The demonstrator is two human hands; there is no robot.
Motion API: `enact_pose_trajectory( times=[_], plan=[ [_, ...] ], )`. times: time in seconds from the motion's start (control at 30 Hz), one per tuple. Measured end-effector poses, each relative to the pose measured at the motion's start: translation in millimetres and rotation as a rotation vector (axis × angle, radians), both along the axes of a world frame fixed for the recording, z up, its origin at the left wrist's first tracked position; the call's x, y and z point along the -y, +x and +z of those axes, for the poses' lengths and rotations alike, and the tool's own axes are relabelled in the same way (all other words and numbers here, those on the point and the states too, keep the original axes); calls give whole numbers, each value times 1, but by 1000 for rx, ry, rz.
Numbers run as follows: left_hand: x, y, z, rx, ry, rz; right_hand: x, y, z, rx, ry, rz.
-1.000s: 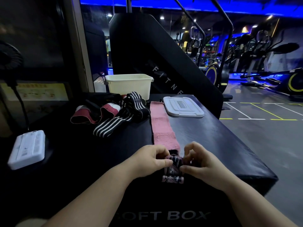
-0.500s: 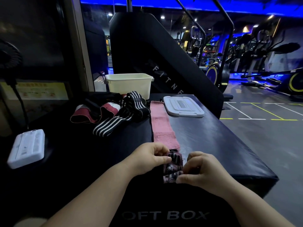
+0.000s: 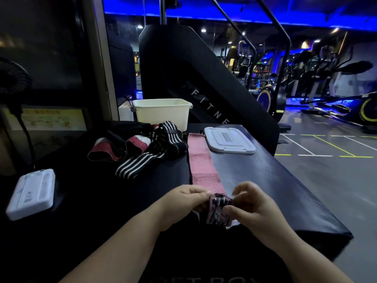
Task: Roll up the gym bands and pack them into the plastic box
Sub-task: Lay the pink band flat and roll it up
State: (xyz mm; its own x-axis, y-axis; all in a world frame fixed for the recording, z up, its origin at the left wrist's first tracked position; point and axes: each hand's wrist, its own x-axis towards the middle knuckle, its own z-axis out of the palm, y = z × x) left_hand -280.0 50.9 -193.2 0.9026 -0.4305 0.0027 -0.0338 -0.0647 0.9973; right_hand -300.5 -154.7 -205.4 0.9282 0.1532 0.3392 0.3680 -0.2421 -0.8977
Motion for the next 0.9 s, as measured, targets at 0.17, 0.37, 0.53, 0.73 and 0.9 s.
enact_pose_trajectory(
  times=[0.17, 0.37, 0.53, 0.73, 0.9],
  plan=[
    [1, 1, 3, 39, 46, -37, -3, -4, 4, -42, 127, 99],
    [5, -2, 4, -19, 44, -8, -1, -5, 5, 81, -14, 97],
    [3, -9, 7, 7, 46, 68, 4, -3, 7, 167, -208, 65],
    [0, -21, 15, 97, 180, 98, 2, -4, 12, 281, -324, 11],
    [-1, -30, 19, 192, 362, 121, 1, -4, 7, 303, -336, 20]
  ],
)
